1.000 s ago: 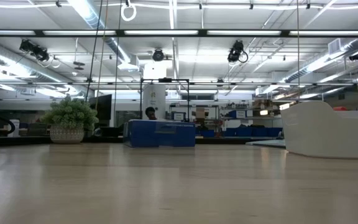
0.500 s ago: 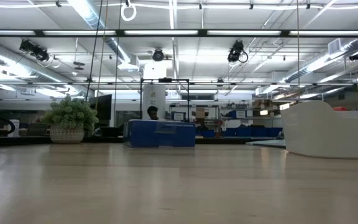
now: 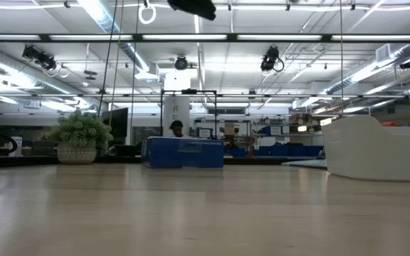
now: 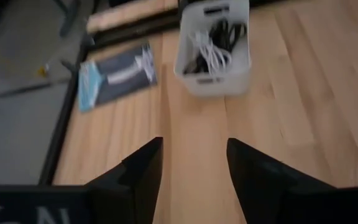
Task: Pick and place USB-C Cables
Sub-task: Put the light blue USB cable into the white bin
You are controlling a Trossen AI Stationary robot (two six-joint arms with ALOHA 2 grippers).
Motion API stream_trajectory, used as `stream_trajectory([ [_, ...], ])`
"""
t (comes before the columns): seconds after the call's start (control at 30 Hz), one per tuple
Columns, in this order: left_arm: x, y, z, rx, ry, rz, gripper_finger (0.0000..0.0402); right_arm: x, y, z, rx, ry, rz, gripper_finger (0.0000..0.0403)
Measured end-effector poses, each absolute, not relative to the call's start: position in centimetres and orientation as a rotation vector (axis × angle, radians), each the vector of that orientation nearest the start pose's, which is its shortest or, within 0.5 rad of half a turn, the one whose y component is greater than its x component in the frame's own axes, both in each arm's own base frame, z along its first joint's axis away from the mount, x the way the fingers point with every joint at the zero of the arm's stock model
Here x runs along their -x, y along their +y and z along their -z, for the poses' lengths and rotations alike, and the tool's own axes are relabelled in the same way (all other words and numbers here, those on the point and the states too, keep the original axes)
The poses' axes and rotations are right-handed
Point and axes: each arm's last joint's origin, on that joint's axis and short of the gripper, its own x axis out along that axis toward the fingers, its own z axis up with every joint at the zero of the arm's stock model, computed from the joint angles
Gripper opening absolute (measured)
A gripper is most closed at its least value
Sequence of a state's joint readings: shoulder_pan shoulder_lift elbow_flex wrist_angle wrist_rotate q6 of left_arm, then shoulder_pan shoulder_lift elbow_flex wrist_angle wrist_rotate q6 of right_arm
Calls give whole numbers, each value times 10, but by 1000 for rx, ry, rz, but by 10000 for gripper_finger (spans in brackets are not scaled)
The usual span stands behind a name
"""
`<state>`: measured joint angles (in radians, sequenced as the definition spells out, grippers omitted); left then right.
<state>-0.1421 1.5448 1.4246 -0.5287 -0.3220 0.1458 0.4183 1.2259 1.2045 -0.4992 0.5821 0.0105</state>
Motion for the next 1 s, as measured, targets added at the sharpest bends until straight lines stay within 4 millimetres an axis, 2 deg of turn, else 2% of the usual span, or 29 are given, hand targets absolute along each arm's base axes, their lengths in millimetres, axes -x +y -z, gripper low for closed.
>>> stream_trajectory([
  [0.3, -327, -38, -329, -236, 797, -149, 176, -222, 80, -325, 59, 785, 224, 38],
  [0.57, -320, -37, -323, -207, 885, -167, 176, -209, 78, -275, -49, 1011, 241, 39],
  [1.0, -318, -37, -321, -195, 913, -175, 176, -174, 65, -197, -141, 1358, 342, 39],
])
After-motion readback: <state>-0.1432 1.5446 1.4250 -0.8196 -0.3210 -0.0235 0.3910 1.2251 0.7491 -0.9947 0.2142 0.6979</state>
